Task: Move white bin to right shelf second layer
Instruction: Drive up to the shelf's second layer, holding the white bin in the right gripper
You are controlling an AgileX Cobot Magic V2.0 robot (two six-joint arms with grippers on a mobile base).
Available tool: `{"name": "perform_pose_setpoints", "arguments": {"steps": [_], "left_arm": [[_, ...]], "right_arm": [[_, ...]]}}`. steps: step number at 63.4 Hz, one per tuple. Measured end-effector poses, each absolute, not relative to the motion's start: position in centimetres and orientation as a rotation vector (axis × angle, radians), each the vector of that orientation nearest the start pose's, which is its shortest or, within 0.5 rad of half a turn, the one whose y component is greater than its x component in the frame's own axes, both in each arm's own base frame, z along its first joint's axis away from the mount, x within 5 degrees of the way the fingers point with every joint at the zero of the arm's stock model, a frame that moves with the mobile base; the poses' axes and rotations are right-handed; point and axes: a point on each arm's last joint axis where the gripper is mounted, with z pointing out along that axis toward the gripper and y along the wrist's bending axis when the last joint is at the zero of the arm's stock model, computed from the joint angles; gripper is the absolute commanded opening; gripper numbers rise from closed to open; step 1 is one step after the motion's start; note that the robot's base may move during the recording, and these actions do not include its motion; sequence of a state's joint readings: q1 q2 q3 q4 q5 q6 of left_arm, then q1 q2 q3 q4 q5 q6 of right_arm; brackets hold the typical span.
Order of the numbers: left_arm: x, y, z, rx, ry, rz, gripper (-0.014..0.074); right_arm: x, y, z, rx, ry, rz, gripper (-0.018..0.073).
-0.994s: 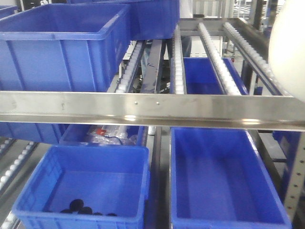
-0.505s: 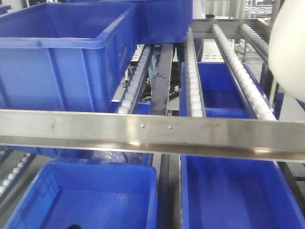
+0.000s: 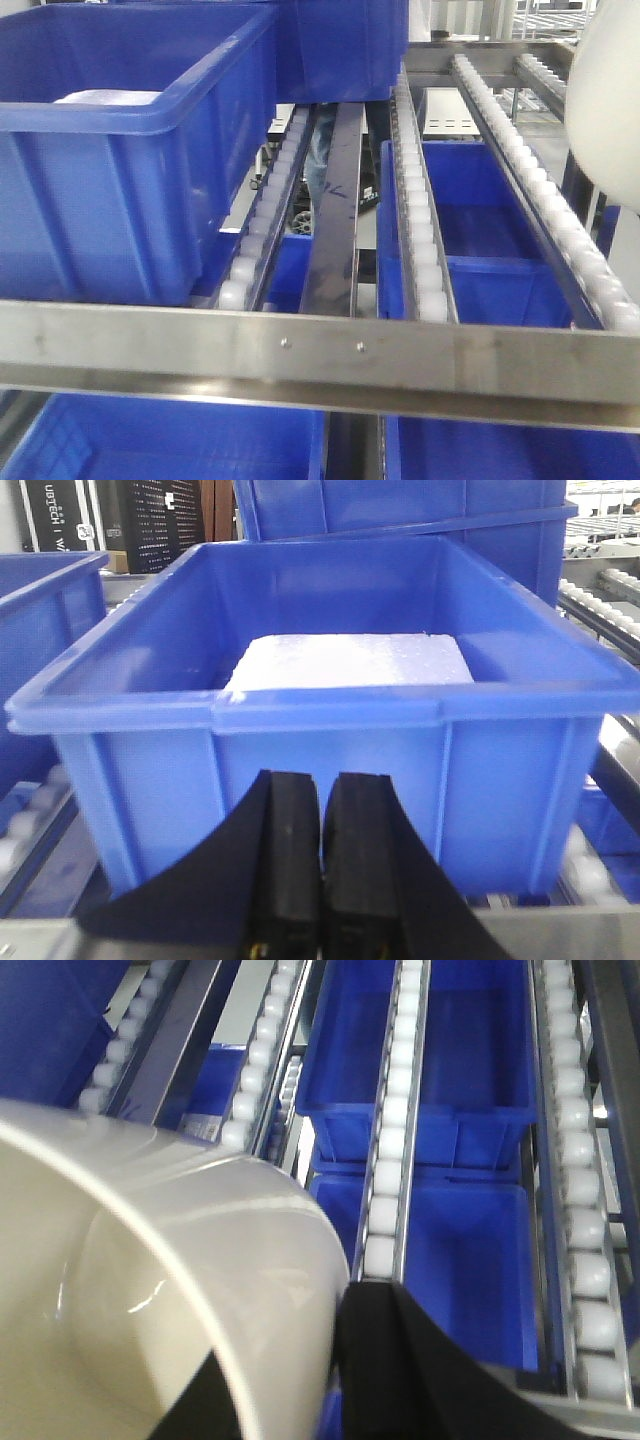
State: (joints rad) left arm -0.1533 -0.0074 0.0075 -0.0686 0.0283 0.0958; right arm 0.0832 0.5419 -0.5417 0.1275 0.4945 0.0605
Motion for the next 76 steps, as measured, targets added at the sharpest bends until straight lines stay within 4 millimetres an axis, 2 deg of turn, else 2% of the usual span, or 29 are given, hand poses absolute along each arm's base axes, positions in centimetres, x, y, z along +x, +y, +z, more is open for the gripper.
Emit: {"name": "perform_pose_setpoints", "arguments": {"steps": [76], "left_arm": [[5.54,-0.87,20.85,0.138,1.506,-0.103,0.0085]], "right_arm": [[10.85,1.46,30.96,0.049,1.98,0.226,0.0056]]}}
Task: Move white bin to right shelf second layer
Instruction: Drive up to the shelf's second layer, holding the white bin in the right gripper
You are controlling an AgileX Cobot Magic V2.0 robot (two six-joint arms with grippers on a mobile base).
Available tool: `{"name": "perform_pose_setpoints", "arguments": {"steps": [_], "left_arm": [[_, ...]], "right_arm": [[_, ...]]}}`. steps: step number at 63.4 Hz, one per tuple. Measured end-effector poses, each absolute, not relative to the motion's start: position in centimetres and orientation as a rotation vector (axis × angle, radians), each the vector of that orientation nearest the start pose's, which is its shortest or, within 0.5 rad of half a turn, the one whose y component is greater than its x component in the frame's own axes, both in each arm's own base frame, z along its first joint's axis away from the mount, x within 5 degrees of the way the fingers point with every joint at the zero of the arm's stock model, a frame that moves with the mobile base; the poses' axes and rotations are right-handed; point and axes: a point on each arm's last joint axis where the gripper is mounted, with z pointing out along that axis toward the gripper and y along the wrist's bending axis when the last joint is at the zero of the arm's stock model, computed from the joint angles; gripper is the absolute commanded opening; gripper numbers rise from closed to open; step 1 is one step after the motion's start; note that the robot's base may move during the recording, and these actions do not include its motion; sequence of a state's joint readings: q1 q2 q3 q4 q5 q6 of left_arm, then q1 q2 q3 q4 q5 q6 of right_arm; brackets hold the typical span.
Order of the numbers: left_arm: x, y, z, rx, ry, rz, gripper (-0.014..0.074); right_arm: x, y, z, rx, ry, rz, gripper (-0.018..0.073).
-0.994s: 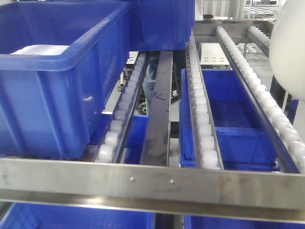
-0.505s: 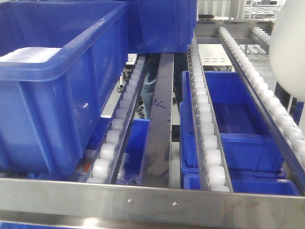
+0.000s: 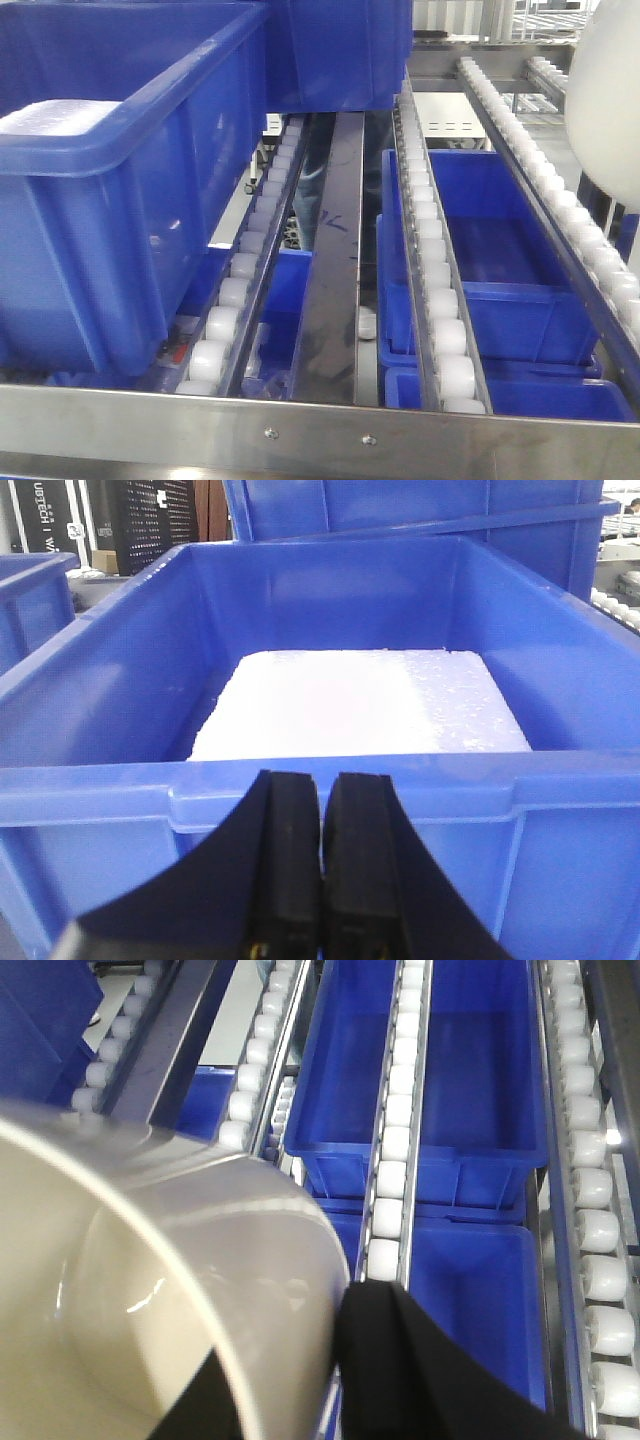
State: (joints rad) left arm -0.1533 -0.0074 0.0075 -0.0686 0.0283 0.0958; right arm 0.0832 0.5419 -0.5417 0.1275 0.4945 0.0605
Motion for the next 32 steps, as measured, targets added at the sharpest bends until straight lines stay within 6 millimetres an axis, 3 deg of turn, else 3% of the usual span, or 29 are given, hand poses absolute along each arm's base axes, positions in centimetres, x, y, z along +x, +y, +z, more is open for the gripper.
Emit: {"name": "perform_pose_setpoints", "arguments": {"steps": [32], "left_arm": [[5.54,-0.87,20.85,0.138,1.506,-0.103,0.0085]], "right_arm": [[10.85,1.46,30.96,0.049,1.98,0.226,0.0056]]}}
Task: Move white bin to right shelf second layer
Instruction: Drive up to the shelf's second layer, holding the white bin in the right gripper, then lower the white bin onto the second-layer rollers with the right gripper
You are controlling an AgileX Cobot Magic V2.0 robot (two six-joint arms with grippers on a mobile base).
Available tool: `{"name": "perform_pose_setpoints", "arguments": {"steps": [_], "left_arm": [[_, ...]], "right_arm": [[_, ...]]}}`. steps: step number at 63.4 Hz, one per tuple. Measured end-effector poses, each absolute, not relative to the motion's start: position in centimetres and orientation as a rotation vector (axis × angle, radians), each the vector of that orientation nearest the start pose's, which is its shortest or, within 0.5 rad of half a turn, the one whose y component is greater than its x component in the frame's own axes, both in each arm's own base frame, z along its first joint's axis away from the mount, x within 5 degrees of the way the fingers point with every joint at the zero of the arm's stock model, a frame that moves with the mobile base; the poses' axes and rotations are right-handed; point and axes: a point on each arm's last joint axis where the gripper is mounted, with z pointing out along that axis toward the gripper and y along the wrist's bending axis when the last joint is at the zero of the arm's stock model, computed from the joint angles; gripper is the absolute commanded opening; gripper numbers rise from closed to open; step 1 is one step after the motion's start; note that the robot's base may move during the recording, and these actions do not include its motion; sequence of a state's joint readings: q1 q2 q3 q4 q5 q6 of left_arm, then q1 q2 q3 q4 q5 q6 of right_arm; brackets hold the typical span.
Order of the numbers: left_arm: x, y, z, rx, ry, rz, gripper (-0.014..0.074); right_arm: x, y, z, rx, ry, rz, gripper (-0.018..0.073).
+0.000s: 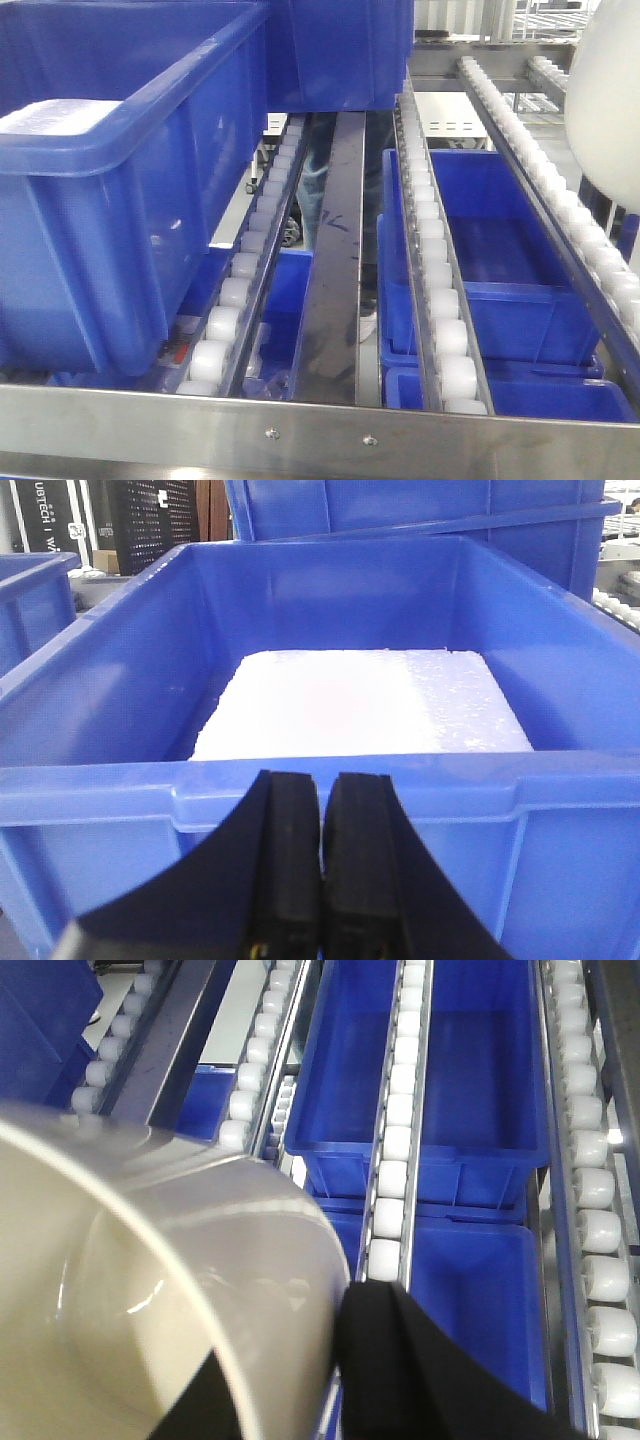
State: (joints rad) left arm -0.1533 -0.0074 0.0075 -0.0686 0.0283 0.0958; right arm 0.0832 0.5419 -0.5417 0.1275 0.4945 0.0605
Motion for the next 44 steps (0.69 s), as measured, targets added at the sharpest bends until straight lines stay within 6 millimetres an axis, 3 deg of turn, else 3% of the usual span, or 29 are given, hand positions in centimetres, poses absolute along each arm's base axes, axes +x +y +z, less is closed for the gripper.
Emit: {"name": "perform_pose_setpoints", "arguments": {"steps": [44], "left_arm": [[5.54,-0.87,20.85,0.138,1.506,-0.103,0.0085]], "right_arm": [[10.85,1.46,30.96,0.049,1.98,0.226,0.0056]]}}
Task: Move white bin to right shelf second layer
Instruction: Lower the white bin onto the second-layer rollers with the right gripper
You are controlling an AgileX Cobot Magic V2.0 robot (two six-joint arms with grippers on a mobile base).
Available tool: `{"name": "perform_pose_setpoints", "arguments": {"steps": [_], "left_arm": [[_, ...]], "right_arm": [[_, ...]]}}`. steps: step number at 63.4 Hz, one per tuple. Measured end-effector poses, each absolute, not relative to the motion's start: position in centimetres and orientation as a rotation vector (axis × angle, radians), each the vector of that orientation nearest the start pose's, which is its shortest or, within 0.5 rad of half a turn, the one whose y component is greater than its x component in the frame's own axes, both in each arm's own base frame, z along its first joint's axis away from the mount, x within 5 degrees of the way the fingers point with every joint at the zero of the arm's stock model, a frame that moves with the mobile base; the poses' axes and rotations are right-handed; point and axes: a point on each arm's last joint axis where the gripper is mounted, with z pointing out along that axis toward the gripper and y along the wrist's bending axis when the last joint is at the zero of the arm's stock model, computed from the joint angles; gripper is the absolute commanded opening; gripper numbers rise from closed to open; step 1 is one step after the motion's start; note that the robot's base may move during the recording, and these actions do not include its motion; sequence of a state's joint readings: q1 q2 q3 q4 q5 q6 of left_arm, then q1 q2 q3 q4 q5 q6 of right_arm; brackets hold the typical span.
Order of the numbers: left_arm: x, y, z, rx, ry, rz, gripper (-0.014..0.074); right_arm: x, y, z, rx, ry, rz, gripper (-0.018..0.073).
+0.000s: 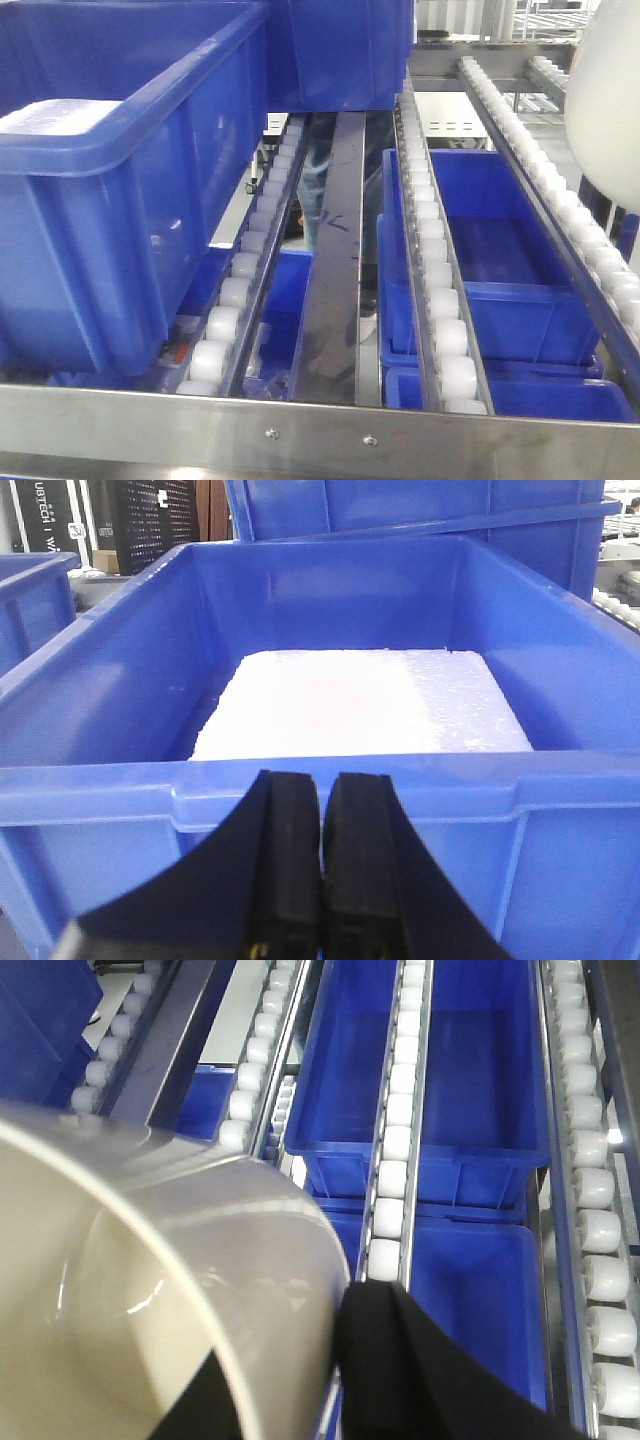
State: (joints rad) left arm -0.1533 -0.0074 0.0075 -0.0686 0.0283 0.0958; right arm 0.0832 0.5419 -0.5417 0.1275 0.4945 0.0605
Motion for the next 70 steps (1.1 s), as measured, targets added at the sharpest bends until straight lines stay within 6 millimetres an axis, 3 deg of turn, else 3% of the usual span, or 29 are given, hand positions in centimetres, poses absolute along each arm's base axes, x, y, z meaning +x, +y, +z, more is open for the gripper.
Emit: {"name": "perform_pose_setpoints", "arguments": {"steps": [22,33,70], "left_arm": [[5.5,-0.9,20.9,0.138,1.506,-0.103,0.0085],[5.5,-0.9,20.9,0.138,1.506,-0.103,0.0085],[5.5,-0.9,20.9,0.138,1.506,-0.103,0.0085]], "right_arm": [[10.9,1.5,30.9,0.049,1.982,0.226,0.0056],[11.9,1.5,30.4,0.054,2.029,0.222,0.0056],[21.4,2.4,28.3,0.072,2.363,0.199,0.0056]]}}
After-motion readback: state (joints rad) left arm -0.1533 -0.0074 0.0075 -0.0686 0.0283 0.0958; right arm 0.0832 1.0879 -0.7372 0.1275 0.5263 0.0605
